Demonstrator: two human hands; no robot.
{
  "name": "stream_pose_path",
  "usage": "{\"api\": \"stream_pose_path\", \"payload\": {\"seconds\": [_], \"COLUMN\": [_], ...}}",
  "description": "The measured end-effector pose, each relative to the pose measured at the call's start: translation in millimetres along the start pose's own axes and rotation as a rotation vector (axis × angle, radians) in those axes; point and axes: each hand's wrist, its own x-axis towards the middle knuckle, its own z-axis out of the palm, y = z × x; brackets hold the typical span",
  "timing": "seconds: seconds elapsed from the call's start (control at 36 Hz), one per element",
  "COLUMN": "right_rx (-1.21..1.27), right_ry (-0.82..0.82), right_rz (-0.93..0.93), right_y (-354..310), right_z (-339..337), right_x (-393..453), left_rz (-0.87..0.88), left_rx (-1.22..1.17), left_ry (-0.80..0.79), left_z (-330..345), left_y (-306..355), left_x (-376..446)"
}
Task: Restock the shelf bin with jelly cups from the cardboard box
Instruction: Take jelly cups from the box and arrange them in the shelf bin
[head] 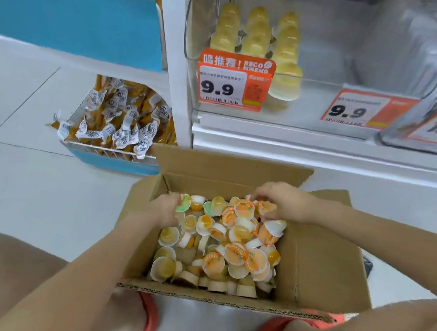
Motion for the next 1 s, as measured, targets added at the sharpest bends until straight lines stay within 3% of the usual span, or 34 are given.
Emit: {"api": "stream_pose_path", "payload": {"seconds": [0.08, 0.22, 0.36, 0.47, 0.64, 0.72, 0.81, 0.92, 1.0], "right_rx": [-0.023, -0.018, -0.114, -0.123, 0.193, 0.201, 0.214, 0.403, 0.517], "right_ry": [-0.1, -0.069, 0.107, 0.232, 0.094, 0.029, 0.078, 0.261, 0.384], "right_rz": [0.031, 0.091, 0.028, 0.147, 0.169, 0.113, 0.1, 0.2, 0.194], "right_y": [7, 16, 23, 33, 60, 67, 69, 58, 43], "right_z": [40, 86, 107, 113, 117, 117, 118, 112, 98], "right_x": [22, 57, 77, 81, 80, 82, 84, 76, 61], "left_rz": [-0.035, 0.036, 0.111, 0.134, 0.112, 0.106, 0.09, -0.02, -0.271], "left_rx": [-0.02, 0.072, -0.117, -0.131, -0.12, -0.118, -0.145, -0.501, -1.158], "left_ry": [-0.05, -0.012, 0.024, -0.017, -0.013, -0.009, 0.024, 0.033, 0.006], "left_z": [25, 46, 65, 92, 109, 108, 110, 106, 84], "left_y": [-14, -20, 1, 19, 17, 15, 14, 7, 10], "left_x": [12, 37, 65, 88, 107, 108, 104, 94, 79]}}
